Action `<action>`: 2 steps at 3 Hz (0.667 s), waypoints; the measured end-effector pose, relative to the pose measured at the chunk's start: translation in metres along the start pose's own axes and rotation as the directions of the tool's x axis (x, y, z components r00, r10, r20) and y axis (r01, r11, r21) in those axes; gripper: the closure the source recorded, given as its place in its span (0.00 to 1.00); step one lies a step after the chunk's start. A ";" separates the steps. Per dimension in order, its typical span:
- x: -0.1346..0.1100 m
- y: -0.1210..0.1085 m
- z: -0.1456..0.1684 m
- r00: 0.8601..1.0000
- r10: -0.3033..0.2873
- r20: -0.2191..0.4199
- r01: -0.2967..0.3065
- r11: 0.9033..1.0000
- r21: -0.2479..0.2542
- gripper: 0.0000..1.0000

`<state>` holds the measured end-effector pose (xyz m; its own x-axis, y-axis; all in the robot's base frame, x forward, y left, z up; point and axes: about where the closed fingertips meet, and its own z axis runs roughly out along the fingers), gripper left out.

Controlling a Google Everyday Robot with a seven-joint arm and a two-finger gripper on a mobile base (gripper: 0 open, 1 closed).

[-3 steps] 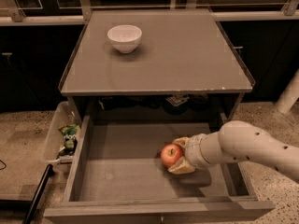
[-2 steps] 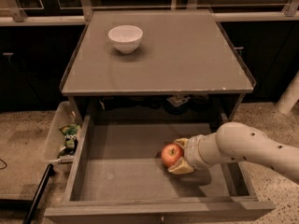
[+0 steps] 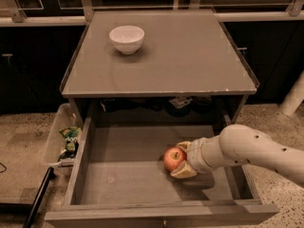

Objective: Place apple into top drawer

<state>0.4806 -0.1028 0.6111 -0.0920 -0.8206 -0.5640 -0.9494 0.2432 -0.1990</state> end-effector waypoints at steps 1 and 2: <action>0.000 0.000 0.000 1.000 0.000 0.000 0.000 1.000 0.000 0.34; 0.000 0.000 0.000 1.000 0.000 0.000 0.000 1.000 0.000 0.11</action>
Offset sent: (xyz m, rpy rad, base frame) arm 0.0000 0.0000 0.0000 0.0000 0.0000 0.0000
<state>0.4806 -0.1027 0.6111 -0.0919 -0.8206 -0.5640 -0.9494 0.2430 -0.1990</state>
